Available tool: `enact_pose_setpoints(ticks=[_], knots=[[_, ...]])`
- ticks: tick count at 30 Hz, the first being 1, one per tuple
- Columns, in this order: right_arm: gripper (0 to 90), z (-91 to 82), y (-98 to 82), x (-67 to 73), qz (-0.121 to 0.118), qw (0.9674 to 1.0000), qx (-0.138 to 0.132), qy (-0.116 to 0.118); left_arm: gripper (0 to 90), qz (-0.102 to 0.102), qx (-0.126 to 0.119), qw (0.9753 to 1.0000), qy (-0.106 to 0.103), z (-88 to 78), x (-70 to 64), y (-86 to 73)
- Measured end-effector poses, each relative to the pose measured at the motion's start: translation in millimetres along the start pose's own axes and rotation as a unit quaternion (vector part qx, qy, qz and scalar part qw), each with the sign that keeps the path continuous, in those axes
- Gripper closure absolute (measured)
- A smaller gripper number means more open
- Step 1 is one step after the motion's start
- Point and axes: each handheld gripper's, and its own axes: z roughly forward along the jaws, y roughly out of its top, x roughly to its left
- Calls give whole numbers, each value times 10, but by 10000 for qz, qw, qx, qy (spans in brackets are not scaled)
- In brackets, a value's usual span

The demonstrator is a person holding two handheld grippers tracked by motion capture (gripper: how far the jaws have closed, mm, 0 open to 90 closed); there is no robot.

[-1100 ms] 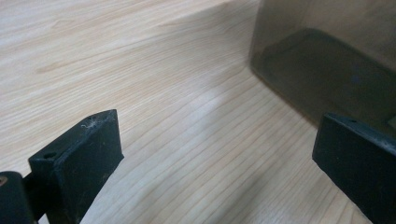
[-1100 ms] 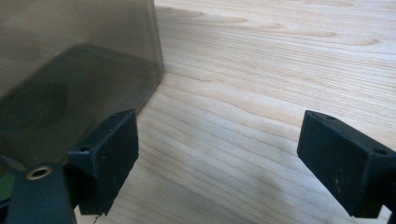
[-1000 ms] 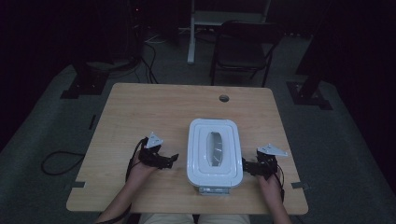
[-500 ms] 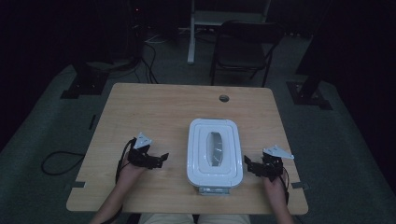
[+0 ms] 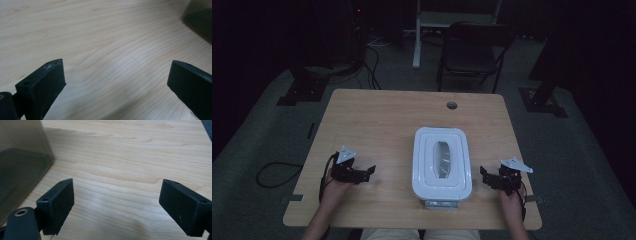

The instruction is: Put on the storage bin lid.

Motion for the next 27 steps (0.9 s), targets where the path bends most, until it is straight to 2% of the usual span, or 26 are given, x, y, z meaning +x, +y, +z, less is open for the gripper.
enact_pose_setpoints(ticks=[4,8,12,15,18,19,20,21,22,25,27], knots=[[128,-4,-33,-59,86,9998,34,-158,22,-129,54,9998,137,-67,87,-69],[127,-12,-58,-112,169,9996,97,-227,22,-374,39,9990,240,-136,195,-140],[127,-12,-84,-157,209,9991,121,-344,22,-596,117,9967,539,-213,284,-199],[128,8,-113,-188,250,9984,246,-441,22,-640,34,9951,753,-284,316,-249],[128,30,-133,-195,277,9975,401,-522,22,-777,23,9926,937,-348,366,-302],[128,34,-136,-195,277,9973,426,-539,22,-876,43,9907,1044,-368,391,-328],[128,34,-136,-195,277,9973,426,-539,22,-876,43,9907,1044,-368,391,-328],[128,42,-141,-194,258,9970,454,-578,22,-997,50,9880,1182,-391,423,-363],[128,52,-147,-196,266,9959,559,-659,22,-1045,117,9866,1245,-393,437,-375],[128,49,-150,-217,445,9951,572,-680,22,-1129,271,9831,1413,-386,461,-403],[128,61,-150,-209,432,9946,662,-675,22,-1159,257,9817,1491,-383,457,-419]])
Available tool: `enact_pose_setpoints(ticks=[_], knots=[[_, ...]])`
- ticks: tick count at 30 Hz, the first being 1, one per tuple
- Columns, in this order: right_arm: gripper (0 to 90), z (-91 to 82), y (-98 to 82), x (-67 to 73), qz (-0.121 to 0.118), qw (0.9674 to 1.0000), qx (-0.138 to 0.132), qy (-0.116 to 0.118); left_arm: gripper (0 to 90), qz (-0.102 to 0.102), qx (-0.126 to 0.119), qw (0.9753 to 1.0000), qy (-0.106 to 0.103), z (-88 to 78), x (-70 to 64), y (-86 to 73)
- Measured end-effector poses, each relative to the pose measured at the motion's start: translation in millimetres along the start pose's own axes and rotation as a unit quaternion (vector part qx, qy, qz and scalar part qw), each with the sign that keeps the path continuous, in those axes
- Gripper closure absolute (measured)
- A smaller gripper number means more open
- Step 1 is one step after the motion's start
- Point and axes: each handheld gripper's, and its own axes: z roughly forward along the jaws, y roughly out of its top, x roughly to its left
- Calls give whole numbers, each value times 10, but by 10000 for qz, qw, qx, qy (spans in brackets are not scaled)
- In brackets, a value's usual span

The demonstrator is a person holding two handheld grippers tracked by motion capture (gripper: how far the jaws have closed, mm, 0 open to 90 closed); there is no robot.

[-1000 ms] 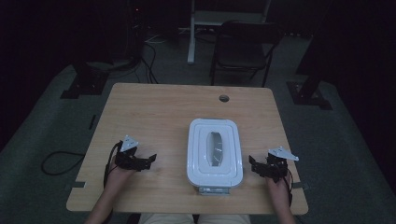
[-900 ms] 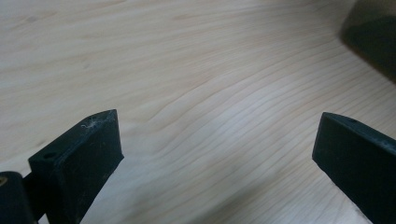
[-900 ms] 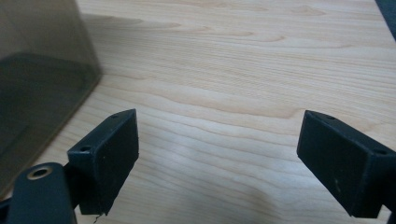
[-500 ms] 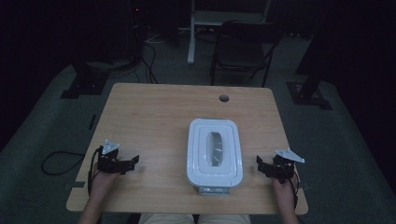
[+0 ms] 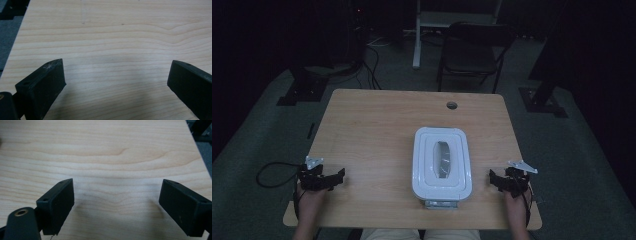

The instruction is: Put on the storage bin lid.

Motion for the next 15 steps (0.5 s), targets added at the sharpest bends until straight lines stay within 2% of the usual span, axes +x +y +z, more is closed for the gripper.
enact_pose_setpoints(ticks=[3,5,8,15], knots=[[128,10,2,18,-101,9999,55,-15,22,29,95,9998,164,19,-5,-27],[129,16,5,7,-48,9999,94,18,22,24,168,9995,278,25,1,-30],[135,17,5,-6,27,9999,100,-18,22,-48,140,9994,324,20,16,-33],[132,23,7,10,-35,9999,136,-66,22,-31,254,9987,433,39,6,-27]])
